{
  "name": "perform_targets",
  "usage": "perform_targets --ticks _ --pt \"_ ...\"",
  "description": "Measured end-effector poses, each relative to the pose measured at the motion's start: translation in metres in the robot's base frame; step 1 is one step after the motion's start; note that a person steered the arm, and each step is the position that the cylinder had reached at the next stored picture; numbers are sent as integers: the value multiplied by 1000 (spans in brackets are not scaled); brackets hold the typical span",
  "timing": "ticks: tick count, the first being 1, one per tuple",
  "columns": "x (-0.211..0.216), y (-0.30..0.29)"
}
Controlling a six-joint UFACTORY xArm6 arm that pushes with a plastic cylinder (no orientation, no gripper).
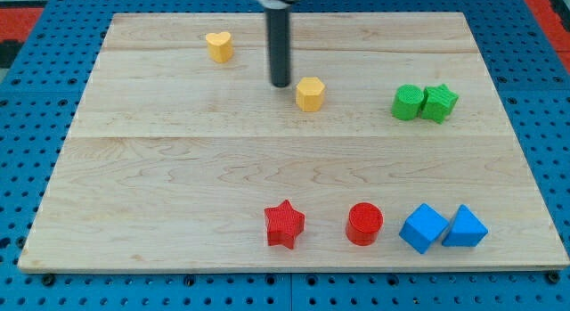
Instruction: Place the hexagon left to the green circle
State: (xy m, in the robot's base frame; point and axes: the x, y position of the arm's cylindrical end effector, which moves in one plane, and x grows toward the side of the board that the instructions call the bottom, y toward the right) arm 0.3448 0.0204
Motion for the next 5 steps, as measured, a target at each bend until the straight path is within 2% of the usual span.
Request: perform_targets --ticks 1,3,5 --pt "-6 7" --pt "12 -27" --pt "13 48"
